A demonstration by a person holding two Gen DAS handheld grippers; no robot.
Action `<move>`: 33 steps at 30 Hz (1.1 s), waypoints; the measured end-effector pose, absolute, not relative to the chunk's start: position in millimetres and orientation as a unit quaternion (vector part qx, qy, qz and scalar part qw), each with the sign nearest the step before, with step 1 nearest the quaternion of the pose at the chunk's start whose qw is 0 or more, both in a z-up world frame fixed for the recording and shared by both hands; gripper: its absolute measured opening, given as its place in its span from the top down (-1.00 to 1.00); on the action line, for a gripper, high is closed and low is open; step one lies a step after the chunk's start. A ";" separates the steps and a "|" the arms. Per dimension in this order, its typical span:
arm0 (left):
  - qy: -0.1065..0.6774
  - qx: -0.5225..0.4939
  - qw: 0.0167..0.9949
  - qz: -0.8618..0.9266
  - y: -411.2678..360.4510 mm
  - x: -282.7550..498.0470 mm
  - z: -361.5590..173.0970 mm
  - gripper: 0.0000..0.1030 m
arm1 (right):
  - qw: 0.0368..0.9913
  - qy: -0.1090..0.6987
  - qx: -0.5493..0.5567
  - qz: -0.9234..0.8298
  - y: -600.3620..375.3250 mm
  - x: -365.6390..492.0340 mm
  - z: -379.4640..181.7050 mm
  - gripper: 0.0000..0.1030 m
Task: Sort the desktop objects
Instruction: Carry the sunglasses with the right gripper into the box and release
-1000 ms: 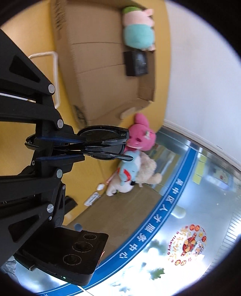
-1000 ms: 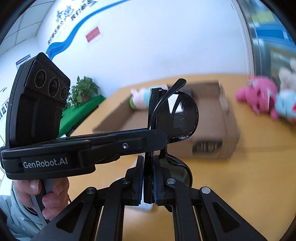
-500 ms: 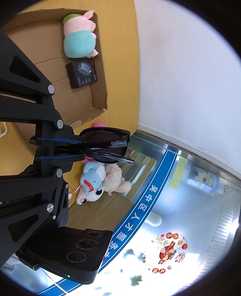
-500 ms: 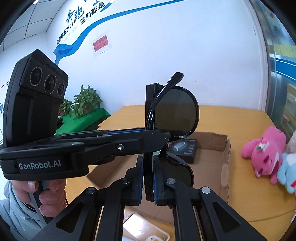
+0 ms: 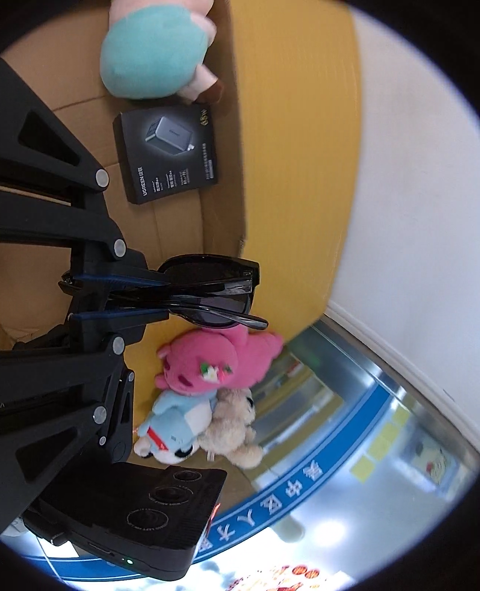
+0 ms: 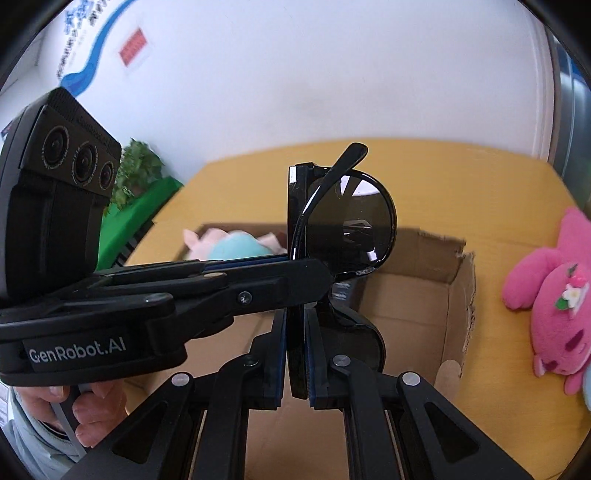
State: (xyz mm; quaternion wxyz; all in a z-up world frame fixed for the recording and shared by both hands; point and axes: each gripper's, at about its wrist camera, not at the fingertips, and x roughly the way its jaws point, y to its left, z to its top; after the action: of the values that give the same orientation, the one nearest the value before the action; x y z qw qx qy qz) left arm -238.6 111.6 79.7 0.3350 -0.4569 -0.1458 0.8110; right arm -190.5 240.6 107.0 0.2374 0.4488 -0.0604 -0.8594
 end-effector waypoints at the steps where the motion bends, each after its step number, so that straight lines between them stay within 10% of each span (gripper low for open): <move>1: -0.150 -0.470 0.330 0.805 115.4 -247.5 66.9 0.81 | 0.235 -0.066 0.464 -0.852 244.4 -202.0 94.5 0.86; 23: -0.166 -0.567 0.257 0.765 155.9 -308.5 -24.1 0.78 | 0.178 -0.084 0.575 -0.794 265.7 -274.0 -17.1 0.82; 27: -0.157 -0.556 0.251 0.776 147.7 -301.0 -3.6 0.78 | 0.173 -0.061 0.556 -0.811 259.0 -259.8 -1.6 0.09; 33: -0.121 -0.465 0.258 0.838 122.4 -244.7 80.2 0.62 | 0.160 -0.040 0.485 -0.859 260.7 -207.9 56.6 -0.31</move>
State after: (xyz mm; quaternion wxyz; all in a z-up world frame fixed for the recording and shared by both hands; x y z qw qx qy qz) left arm -244.7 122.4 80.2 0.2582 -0.4651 -0.1211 0.8381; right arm -207.9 260.7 56.6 0.1596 0.4851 -0.0398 -0.8589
